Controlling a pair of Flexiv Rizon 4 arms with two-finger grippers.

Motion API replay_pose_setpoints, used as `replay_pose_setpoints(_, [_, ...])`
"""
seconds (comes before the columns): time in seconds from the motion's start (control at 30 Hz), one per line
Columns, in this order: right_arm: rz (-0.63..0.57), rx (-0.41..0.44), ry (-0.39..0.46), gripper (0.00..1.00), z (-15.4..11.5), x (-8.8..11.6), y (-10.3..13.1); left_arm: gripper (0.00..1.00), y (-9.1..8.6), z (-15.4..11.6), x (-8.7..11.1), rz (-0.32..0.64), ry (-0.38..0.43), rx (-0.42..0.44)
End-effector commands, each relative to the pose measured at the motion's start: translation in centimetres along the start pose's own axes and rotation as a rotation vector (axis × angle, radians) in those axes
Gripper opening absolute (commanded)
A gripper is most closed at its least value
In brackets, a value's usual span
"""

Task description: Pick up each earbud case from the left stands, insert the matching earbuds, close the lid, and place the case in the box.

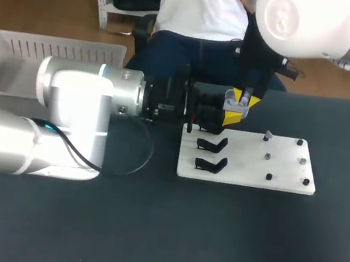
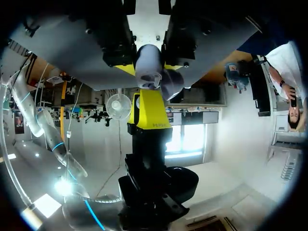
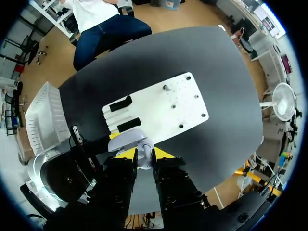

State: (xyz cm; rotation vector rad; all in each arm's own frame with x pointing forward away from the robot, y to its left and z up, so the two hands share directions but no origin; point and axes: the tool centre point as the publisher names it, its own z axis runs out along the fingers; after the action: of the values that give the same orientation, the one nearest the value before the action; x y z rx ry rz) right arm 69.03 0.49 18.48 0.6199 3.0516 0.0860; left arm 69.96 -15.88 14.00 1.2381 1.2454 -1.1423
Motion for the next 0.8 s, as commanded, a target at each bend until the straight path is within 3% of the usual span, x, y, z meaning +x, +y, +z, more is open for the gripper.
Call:
replay_pose_setpoints(0.03, [0.001, 0.003, 0.001, 0.0, 0.16, -0.09, 0.02, 0.0, -0.05, 0.0, 0.14, 0.004, -0.007, -0.006])
replay_pose_setpoints(0.6, [-0.021, 0.008, 0.021, 0.02, 0.87, -0.13, 0.4, 0.0, -0.05, 0.0, 0.14, 0.004, -0.007, -0.006])
replay_pose_setpoints(0.73, [-0.026, 0.008, 0.023, 0.38, 0.85, -0.11, 0.5, 0.0, -0.05, 0.0, 0.14, 0.004, -0.007, -0.006])
replay_pose_setpoints(0.8, [-0.026, 0.007, 0.023, 0.42, 0.77, -0.09, 0.52, 0.0, -0.05, 0.0, 0.14, 0.004, -0.007, -0.006])
